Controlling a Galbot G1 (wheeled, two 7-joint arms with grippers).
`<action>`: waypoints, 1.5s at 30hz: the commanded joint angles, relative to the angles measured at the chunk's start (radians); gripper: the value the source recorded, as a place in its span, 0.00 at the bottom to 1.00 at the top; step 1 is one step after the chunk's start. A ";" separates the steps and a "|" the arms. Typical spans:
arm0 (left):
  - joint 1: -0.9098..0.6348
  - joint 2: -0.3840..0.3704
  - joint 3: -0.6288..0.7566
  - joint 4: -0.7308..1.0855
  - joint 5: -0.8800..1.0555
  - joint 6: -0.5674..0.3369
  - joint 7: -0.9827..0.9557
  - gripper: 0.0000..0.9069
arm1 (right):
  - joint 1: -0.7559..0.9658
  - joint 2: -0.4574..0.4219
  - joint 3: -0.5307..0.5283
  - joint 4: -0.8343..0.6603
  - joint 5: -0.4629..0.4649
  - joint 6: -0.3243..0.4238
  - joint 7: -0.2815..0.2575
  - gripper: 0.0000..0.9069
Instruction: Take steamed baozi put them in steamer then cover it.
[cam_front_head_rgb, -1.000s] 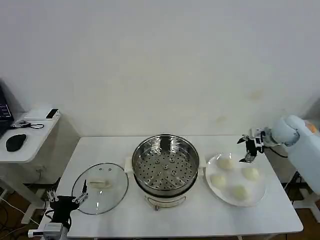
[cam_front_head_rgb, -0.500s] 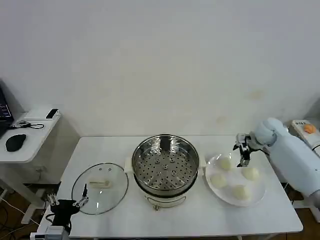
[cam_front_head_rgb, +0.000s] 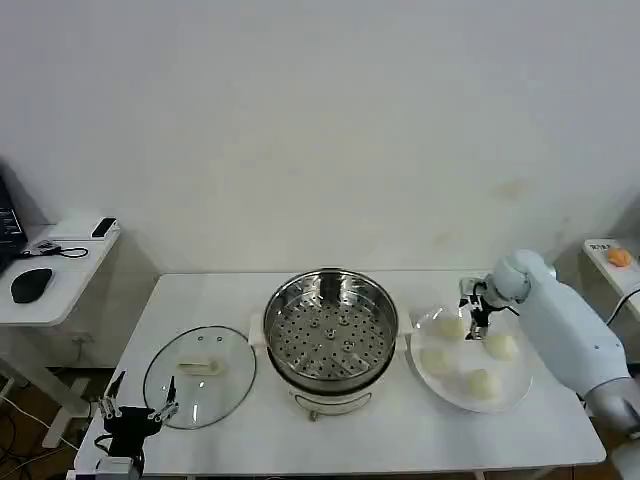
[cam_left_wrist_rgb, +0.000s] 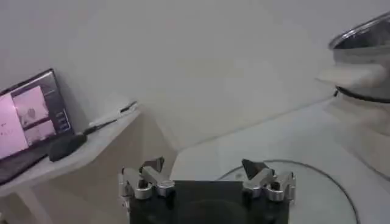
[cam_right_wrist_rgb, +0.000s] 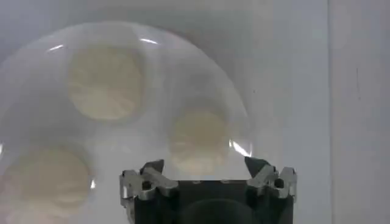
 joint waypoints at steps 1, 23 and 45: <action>0.001 0.005 -0.003 0.007 0.003 0.002 0.004 1.00 | -0.011 0.035 0.022 -0.044 -0.013 -0.008 0.019 1.00; -0.016 0.010 0.001 0.029 0.003 0.003 0.009 1.00 | -0.008 0.026 0.021 -0.056 0.018 -0.020 0.030 0.66; -0.022 0.008 -0.002 0.009 0.001 0.008 0.025 1.00 | 0.415 -0.062 -0.304 0.216 0.418 -0.087 -0.048 0.67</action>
